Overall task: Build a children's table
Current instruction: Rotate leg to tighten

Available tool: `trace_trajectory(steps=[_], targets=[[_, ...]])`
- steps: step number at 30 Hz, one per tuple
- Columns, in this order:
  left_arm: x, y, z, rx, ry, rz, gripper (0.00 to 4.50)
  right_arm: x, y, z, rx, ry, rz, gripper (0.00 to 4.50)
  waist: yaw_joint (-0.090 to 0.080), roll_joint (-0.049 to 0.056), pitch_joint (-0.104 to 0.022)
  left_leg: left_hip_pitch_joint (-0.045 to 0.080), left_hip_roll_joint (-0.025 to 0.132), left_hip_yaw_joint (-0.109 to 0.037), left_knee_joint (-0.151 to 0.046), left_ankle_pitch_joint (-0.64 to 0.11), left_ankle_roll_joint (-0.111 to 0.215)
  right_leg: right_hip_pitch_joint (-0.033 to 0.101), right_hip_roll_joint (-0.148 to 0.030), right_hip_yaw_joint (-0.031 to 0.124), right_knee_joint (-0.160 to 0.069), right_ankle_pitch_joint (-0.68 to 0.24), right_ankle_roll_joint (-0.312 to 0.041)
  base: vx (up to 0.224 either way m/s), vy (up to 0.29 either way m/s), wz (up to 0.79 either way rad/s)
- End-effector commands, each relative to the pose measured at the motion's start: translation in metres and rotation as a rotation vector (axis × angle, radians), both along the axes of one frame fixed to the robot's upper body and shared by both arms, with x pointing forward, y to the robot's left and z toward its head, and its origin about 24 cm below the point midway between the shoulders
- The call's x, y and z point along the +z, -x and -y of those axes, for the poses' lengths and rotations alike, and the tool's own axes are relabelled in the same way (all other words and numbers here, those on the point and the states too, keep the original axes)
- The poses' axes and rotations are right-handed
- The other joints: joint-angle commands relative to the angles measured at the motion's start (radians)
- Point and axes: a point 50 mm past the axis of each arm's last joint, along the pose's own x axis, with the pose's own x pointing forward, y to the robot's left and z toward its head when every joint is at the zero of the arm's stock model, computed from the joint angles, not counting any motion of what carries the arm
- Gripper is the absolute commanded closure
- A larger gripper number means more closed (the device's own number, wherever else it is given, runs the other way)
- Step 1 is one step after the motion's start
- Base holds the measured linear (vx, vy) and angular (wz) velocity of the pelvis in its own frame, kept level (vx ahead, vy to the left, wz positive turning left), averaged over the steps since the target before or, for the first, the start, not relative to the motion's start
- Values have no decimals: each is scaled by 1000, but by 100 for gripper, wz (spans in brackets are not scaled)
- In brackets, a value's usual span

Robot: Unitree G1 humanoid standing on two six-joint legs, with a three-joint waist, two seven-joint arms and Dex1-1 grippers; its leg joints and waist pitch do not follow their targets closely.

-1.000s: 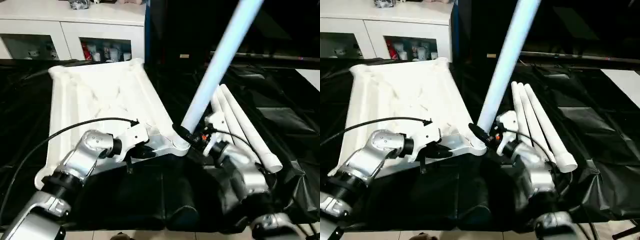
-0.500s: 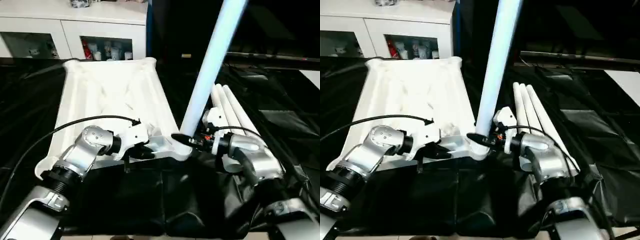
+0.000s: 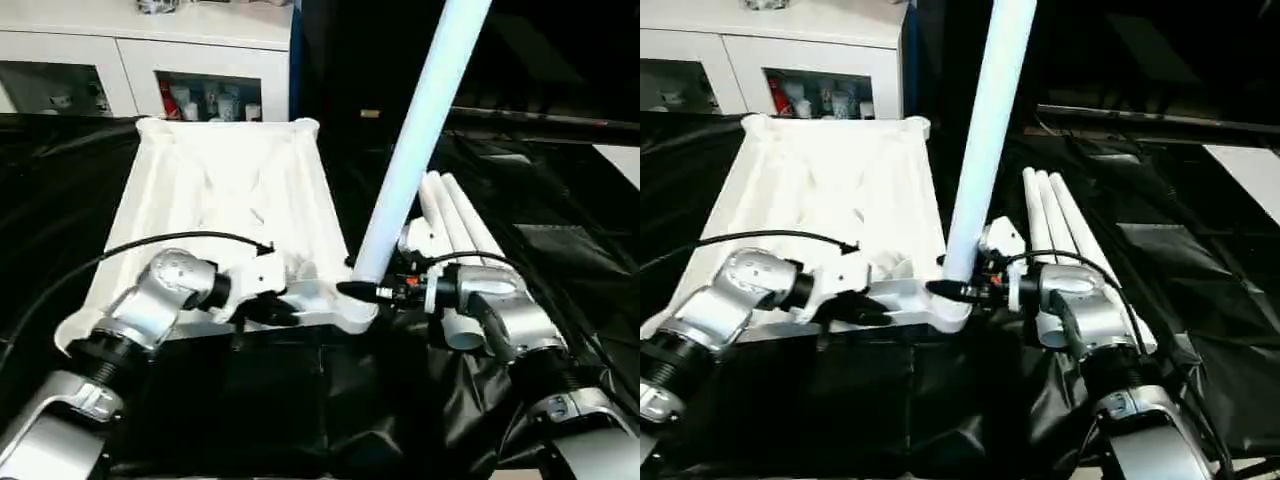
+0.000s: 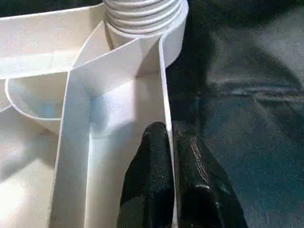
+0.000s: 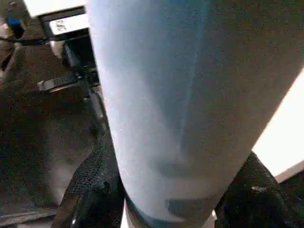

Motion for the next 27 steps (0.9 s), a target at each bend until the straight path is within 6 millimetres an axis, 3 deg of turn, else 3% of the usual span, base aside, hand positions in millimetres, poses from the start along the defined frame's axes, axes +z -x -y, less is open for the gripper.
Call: trace_trajectory(steps=[1,4,7,9,10,11,12,13,14,16,17,18,19,20,21,22,23,24,25,26,27], targets=[[2,3,-2,-99,-74,-15,450,-55,29,16,23,185,-239,261,-3,25,-38,37,64,-22,-81,-388,-48,7,-63,37,-73,-135,-231,0,0,0],[2,2,-2,-86,-66,-10,450,-58,30,15,6,199,-227,261,-3,25,-38,36,63,-21,-81,-380,-49,8,-63,38,-72,-114,-233,0,0,0],[1,1,-1,-59,-58,-5,450,-60,24,15,-81,208,-208,261,-5,23,-35,38,63,-22,-84,-408,-60,5,-64,39,-76,-152,-229,0,0,0],[-2,-1,-2,-27,-67,2,450,-63,16,16,-201,224,-197,261,-9,22,-25,41,60,-25,-87,-490,-73,-3,-68,41,-89,-289,-207,0,0,0],[-2,-1,-2,-27,-67,2,450,-63,16,16,-201,224,-197,261,-15,20,-20,45,59,-32,-89,-542,-85,-8,-75,43,-98,-404,-184,0,0,0],[-5,-2,-3,9,-67,0,450,-64,12,16,-279,228,-198,261,-17,20,-20,46,61,-38,-90,-560,-94,-8,-78,43,-102,-453,-170,-64,-7,-10],[-7,-2,-3,33,-66,-3,450,-66,9,17,-328,231,-201,261,-25,20,-19,50,60,-49,-91,-611,-106,-13,-83,40,-112,-566,-131,0,0,0],[-9,-4,-3,99,-40,-15,450,-68,3,17,-457,231,-212,261,-30,21,-17,49,60,-52,-93,-622,-110,-14,-82,39,-114,-586,-123,-60,4,-15],[-9,-5,-3,115,-32,-19,450,-68,1,17,-489,230,-217,261,-39,20,-12,44,57,-60,-97,-655,-118,-14,-81,32,-116,-637,-105,0,0,0],[-10,-7,-2,188,-1,-32,450,-70,-6,16,-625,222,-247,261,-48,21,-14,45,54,-73,-100,-723,-130,-11,-79,16,-124,-687,-80,-76,20,-25],[-10,-8,-2,213,7,-36,450,-71,-8,16,-668,219,-260,261,-52,27,-12,46,54,-76,-102,-751,-132,-13,-77,11,-127,-690,-77,-79,24,-28],[-10,-8,-2,224,8,-35,450,-71,-8,15,-677,220,-260,261,-56,33,-13,50,54,-80,-105,-783,-139,-11,-73,4,-126,-670,-80,-75,36,-25],[-10,-9,-1,266,12,-33,450,-71,-10,15,-714,227,-259,261,-67,41,-11,40,56,-91,-122,-858,-145,6,-65,-18,-123,-612,-83,-73,40,-24],[-10,-11,0,311,20,-33,450,-71,-12,13,-750,238,-253,261,-65,44,-10,43,57,-90,-128,-887,-145,7,-61,-25,-123,-588,-87,-73,40,-24],[-11,-13,5,398,36,-34,450,-71,-15,11,-795,249,-247,261,-63,48,-9,33,61,-84,-149,-929,-147,24,-51,-37,-98,-510,-101,-54,32,-18],[-11,-13,5,398,36,-34,450,-71,-15,11,-795,249,-247,261,-50,50,-1,13,69,-65,-188,-957,-144,39,-33,-41,-58,-478,-109,-86,14,-4],[-12,-14,7,457,45,-38,450,-71,-17,8,-825,256,-243,261,-36,54,-2,4,68,-42,-208,-974,-147,44,-18,-46,-27,-465,-117,-130,-17,5],[-13,-13,14,508,56,-49,450,-71,-19,4,-859,251,-250,261,-7,37,-6,-20,67,0,-242,-937,-146,65,-5,-26,54,-417,-119,-113,-30,12],[-13,-11,26,553,69,-55,450,-69,-22,-2,-884,254,-249,261,-18,-17,-12,71,34,12,-131,-750,-139,-27,-52,5,-75,-670,-83,-8,-83,13],[-13,-9,33,575,77,-59,450,-68,-24,-7,-897,256,-248,261,-17,-16,12,201,1,-15,78,-580,-118,-157,-150,-4,-250,-949,-72,36,-53,3],[-13,-9,33,575,77,-59,450,-68,-24,-7,-897,256,-248,261,-29,-28,16,62,-20,-76,105,-193,-14,-21,-197,40,-208,-979,-63,93,-25,-31]])
